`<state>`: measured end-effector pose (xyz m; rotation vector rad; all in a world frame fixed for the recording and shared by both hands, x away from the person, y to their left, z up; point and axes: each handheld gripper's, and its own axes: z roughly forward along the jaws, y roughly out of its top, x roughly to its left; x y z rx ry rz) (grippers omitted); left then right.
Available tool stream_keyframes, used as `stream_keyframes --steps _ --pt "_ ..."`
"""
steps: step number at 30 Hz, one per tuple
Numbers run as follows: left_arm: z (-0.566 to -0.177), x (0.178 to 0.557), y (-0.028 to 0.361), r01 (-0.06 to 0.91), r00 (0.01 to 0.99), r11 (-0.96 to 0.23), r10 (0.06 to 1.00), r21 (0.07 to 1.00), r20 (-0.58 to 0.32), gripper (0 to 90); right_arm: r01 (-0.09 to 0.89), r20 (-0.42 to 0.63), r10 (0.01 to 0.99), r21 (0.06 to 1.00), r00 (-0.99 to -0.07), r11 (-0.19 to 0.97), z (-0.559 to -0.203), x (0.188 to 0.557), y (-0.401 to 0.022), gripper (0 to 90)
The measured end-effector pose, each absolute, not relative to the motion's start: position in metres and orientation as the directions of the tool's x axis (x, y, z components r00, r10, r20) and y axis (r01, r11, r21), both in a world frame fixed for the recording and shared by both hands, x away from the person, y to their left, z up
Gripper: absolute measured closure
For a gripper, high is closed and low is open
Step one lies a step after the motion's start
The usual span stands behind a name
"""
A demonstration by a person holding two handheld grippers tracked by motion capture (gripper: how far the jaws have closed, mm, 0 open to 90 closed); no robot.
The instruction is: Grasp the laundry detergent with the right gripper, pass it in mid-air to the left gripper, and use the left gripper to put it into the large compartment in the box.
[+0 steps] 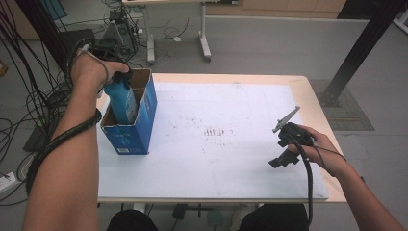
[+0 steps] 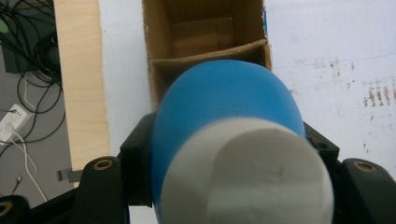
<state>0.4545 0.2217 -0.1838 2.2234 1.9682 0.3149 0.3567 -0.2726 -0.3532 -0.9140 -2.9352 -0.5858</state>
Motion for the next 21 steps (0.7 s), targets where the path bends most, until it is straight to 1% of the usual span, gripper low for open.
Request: stream_keyframes --steps 10,17,21 --pt "-0.207 0.455 0.225 0.962 0.114 -0.123 0.992 0.245 0.049 37.7 0.555 0.121 0.551 0.350 -0.826 0.755 -0.353 0.357 -0.273 5.5" --pt "-0.228 0.454 0.227 0.968 0.099 -0.103 0.995 0.229 0.028 37.7 0.553 0.122 0.549 0.354 -0.827 0.755 -0.354 0.357 -0.273 5.5" --pt "-0.237 0.455 0.226 0.968 0.108 -0.114 0.993 0.224 0.037 37.7 0.553 0.119 0.550 0.350 -0.827 0.756 -0.355 0.357 -0.273 5.5"
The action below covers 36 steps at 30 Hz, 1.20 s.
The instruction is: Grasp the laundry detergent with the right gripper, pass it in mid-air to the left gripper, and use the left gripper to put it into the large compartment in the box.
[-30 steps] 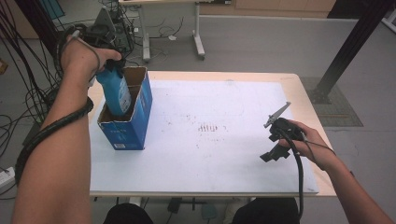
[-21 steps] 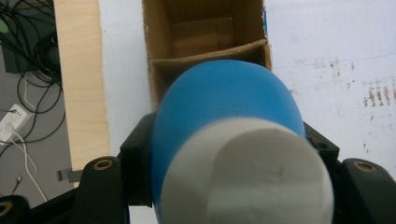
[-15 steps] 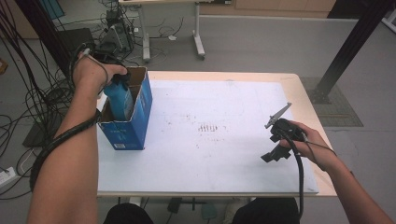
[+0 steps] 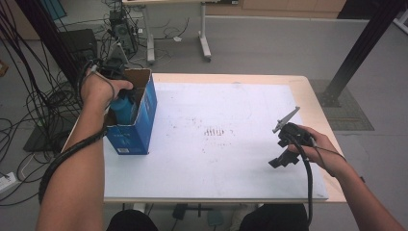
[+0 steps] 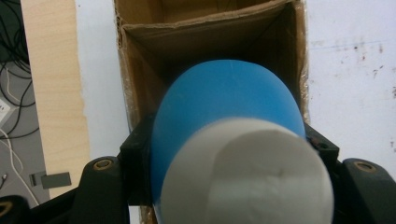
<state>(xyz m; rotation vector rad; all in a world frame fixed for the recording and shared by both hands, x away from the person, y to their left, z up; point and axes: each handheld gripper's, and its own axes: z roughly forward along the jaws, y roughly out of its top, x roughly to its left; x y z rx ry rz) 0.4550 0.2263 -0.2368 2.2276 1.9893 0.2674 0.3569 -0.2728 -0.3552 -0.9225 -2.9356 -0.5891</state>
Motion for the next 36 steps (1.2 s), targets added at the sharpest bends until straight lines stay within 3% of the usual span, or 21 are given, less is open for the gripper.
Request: stream_keyframes --steps 36 --pt "-0.275 0.458 0.226 0.975 0.114 -0.121 0.992 0.185 0.047 37.6 0.554 0.112 0.553 0.343 -0.826 0.759 -0.357 0.357 -0.270 5.7"
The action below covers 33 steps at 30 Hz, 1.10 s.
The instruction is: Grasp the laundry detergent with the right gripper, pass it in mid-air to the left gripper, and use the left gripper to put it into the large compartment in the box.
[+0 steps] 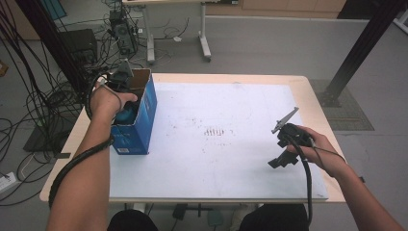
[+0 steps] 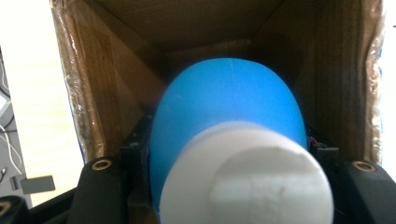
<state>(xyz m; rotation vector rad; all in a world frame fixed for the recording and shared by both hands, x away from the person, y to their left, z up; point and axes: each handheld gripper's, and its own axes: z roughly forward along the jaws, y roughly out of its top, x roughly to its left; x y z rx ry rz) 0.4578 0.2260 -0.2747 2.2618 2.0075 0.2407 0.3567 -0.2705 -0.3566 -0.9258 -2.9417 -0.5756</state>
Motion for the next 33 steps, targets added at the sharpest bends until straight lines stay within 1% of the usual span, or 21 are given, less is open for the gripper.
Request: stream_keyframes --steps 33 --pt "-0.2753 0.4568 0.2262 0.976 0.100 -0.107 0.994 0.192 0.047 37.5 0.556 0.110 0.557 0.352 -0.823 0.753 -0.3556 0.3570 -0.2725 5.7"
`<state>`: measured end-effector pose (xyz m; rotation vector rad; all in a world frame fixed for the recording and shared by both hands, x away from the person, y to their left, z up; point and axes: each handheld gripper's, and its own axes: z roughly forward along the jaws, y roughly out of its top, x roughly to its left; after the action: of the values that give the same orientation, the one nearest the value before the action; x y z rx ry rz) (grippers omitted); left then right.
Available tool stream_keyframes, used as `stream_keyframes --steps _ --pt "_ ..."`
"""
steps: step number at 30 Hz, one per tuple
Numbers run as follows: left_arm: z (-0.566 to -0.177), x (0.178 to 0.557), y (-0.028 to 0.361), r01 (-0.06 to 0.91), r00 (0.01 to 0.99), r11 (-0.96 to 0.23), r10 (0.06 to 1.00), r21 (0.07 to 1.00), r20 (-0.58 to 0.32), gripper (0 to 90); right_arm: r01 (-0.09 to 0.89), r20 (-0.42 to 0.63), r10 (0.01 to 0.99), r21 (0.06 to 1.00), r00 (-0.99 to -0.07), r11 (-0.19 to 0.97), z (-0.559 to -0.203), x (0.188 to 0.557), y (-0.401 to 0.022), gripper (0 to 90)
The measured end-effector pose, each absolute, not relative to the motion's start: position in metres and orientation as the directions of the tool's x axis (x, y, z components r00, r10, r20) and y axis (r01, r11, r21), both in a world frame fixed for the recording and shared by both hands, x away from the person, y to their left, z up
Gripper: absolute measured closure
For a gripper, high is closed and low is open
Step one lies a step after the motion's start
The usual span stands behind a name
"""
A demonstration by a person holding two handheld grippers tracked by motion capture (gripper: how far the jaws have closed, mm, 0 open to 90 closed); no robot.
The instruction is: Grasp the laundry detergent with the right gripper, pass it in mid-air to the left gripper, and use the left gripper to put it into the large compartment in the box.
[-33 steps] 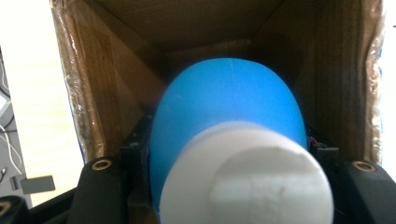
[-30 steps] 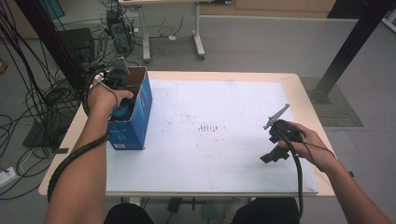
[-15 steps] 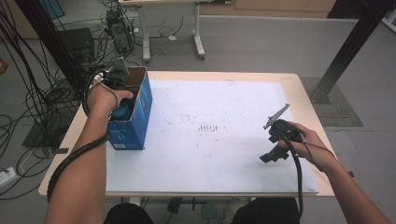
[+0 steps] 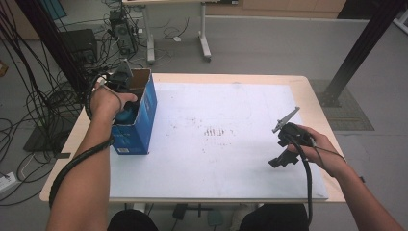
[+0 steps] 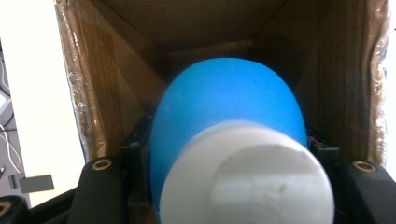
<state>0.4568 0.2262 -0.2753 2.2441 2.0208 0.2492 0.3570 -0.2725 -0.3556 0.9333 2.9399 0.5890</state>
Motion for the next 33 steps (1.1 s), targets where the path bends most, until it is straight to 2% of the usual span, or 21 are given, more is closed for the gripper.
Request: stream_keyframes --steps 33 --pt "-0.2756 0.4565 0.2262 0.976 0.093 -0.100 0.995 0.194 0.045 37.5 0.558 0.113 0.559 0.357 -0.822 0.749 -0.3541 0.3566 -0.2745 5.7"
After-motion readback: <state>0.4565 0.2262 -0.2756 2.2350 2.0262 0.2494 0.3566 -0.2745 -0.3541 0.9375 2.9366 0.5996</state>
